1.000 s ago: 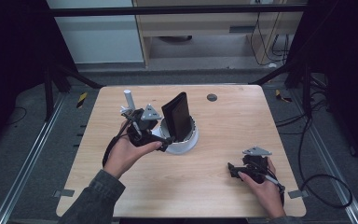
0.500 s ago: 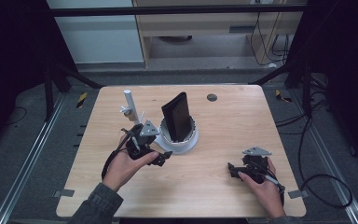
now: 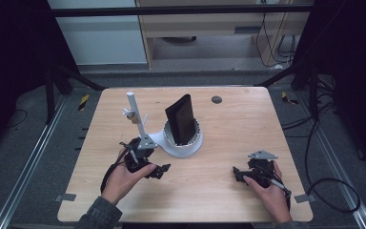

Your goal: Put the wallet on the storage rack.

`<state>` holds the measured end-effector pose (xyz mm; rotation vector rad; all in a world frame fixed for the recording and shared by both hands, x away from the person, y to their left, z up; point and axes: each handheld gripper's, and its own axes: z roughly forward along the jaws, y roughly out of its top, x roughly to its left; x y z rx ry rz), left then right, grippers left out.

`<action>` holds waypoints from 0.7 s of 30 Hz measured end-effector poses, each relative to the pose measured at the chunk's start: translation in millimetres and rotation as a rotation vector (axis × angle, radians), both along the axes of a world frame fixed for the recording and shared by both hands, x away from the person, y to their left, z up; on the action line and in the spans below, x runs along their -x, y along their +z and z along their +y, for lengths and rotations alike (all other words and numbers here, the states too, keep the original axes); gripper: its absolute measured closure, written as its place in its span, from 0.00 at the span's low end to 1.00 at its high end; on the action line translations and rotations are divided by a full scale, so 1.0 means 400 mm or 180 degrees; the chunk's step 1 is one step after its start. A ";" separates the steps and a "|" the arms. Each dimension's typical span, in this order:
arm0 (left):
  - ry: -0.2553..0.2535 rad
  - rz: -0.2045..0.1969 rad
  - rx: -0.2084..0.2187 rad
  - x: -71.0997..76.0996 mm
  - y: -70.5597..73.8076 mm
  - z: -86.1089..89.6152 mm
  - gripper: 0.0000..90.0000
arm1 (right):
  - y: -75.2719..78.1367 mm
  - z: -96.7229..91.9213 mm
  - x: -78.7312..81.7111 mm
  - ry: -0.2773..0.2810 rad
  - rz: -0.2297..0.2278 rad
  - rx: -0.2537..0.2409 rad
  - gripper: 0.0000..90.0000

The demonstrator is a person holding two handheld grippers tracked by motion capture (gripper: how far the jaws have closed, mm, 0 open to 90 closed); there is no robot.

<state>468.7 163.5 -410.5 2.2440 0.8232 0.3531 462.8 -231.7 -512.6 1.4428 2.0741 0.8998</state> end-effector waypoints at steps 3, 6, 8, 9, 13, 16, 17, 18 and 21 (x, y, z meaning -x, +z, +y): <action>0.0022 0.0015 0.0009 0.002 -0.007 0.010 0.06 | 0.000 0.000 0.000 0.0002 0.0000 -0.0002 0.04; 0.0061 0.0058 0.0020 0.006 -0.024 0.028 0.06 | 0.000 0.000 0.000 0.0002 -0.0001 0.0000 0.04; 0.0075 0.0072 0.0002 0.007 -0.034 0.038 0.06 | 0.000 0.000 0.000 0.0003 0.0001 -0.0002 0.04; 0.0085 0.0069 -0.0024 0.008 -0.040 0.043 0.06 | 0.000 0.000 0.000 0.0003 0.0001 -0.0002 0.04; 0.0150 0.0105 -0.0064 0.012 -0.065 0.068 0.06 | 0.000 0.000 0.000 0.0003 0.0003 -0.0004 0.04; 0.0246 0.0093 -0.0126 0.013 -0.088 0.097 0.06 | -0.001 0.000 -0.001 0.0006 -0.0006 0.0011 0.04; 0.0297 0.0094 -0.0125 0.012 -0.096 0.109 0.06 | -0.001 0.000 -0.001 0.0005 -0.0006 0.0010 0.04; 0.0351 0.0101 -0.0112 0.011 -0.104 0.124 0.06 | -0.001 0.000 -0.001 0.0004 -0.0005 0.0009 0.04; 0.0566 0.0061 -0.0093 0.006 -0.133 0.168 0.07 | -0.001 0.000 -0.001 0.0005 -0.0006 0.0011 0.04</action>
